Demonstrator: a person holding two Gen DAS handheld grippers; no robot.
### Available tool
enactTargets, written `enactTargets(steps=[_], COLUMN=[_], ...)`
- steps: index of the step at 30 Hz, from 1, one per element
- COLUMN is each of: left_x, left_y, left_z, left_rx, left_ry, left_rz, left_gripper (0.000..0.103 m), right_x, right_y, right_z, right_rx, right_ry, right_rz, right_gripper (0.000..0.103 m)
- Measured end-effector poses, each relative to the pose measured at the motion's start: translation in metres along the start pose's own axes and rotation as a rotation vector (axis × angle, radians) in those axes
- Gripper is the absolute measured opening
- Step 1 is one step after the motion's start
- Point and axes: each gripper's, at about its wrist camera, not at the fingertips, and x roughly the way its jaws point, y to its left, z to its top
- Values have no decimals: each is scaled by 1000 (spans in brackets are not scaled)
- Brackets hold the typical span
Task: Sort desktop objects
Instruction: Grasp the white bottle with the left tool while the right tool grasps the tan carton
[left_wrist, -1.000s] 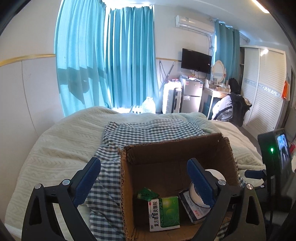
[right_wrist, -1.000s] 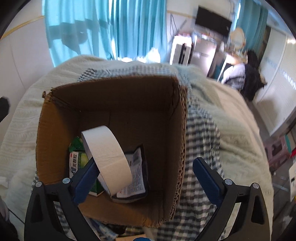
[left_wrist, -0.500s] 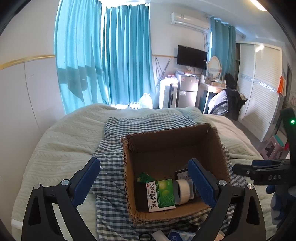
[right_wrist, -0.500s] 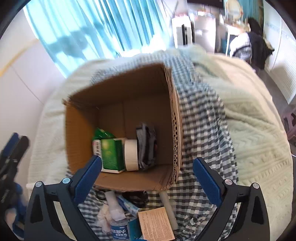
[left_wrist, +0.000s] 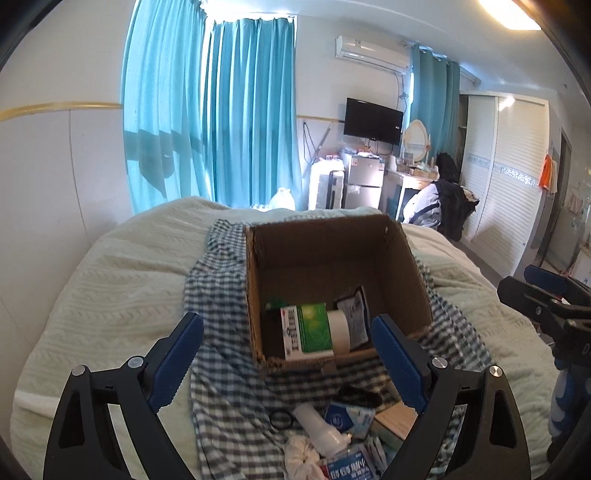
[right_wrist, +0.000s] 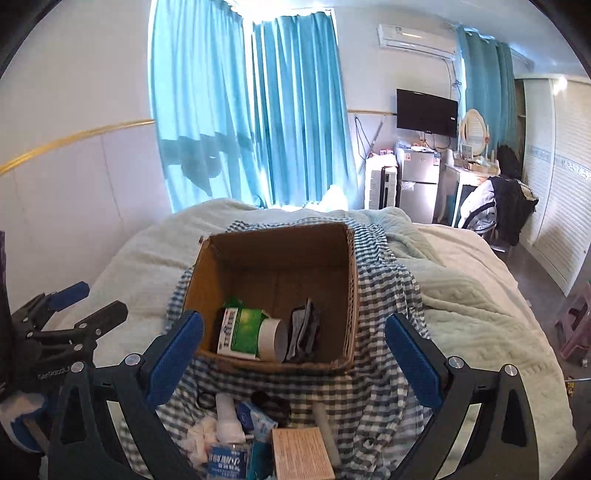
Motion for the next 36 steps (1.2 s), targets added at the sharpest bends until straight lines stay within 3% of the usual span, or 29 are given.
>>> enactTargets(steps=[3, 7, 10, 16, 19, 23, 36], left_x=[2, 5, 10, 30, 41, 55, 99], left_y=[-4, -10, -20, -32, -48, -60, -75], left_z=[-15, -36, -54, -102, -126, -153, -194], left_rx=[22, 14, 27, -44, 0, 5, -73], left_ry=[22, 72, 122, 289, 380, 477, 638], left_rz=[27, 15, 9, -9, 0, -13, -21], left_gripper=[82, 81, 73, 72, 65, 63, 63], right_x=[-2, 6, 16, 38, 47, 56, 100], right_y=[6, 2, -1, -10, -15, -18, -32], right_z=[-23, -46, -64, -99, -113, -128, -170], right_rx=[-41, -50, -50, -40, -43, -63, -34], right_ry=[0, 51, 105, 207, 254, 303, 477], right_rz=[-19, -9, 2, 18, 20, 23, 69], right_gripper=[92, 85, 83, 82, 82, 75, 75])
